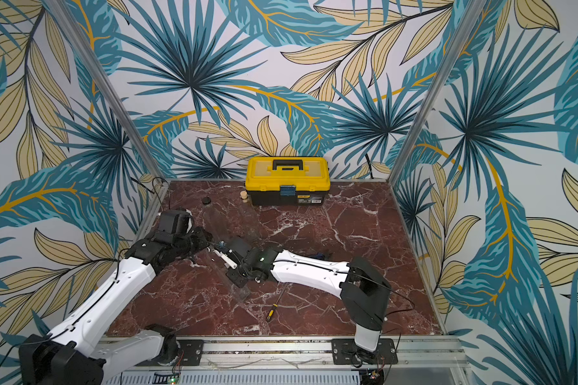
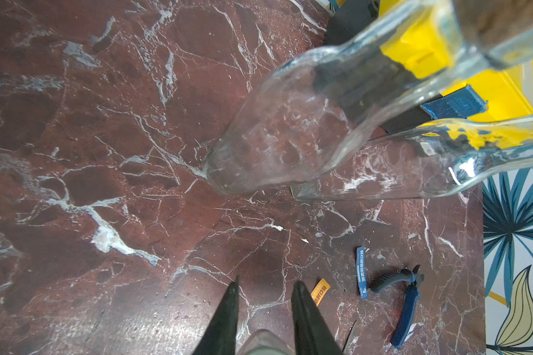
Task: Remove the label from the bottle
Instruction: Tear open the label from the bottle.
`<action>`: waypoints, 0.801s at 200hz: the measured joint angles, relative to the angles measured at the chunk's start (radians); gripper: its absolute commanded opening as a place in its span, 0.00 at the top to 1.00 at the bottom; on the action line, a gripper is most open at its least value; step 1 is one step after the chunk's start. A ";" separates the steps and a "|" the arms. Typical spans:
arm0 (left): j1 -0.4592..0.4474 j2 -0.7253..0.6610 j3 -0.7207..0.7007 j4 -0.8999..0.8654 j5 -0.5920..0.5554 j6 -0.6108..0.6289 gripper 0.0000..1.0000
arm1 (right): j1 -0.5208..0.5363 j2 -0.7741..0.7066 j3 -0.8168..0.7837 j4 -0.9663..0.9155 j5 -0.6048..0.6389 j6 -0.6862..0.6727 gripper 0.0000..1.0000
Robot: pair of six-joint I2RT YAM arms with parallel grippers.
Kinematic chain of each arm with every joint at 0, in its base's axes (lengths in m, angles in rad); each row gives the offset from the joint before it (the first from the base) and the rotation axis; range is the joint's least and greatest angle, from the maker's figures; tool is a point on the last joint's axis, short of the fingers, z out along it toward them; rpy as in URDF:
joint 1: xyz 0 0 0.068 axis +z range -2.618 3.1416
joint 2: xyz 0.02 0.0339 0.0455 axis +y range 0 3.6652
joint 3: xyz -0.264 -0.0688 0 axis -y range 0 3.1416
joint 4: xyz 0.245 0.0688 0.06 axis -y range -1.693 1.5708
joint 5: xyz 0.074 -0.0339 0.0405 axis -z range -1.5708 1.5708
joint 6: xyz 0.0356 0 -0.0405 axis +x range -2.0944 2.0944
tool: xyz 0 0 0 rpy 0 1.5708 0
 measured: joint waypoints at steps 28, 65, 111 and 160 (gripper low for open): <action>0.000 0.007 0.004 0.000 0.001 0.002 1.00 | 0.000 0.003 0.006 -0.006 0.006 0.000 0.80; 0.001 0.009 0.006 0.000 0.000 0.003 1.00 | 0.000 0.011 0.027 -0.018 0.010 -0.001 0.82; 0.002 0.009 0.008 0.000 0.001 0.003 1.00 | 0.003 0.016 0.037 -0.025 0.006 -0.002 1.00; 0.002 0.009 0.008 0.000 0.004 0.004 1.00 | 0.004 0.017 0.039 -0.029 0.010 -0.004 1.00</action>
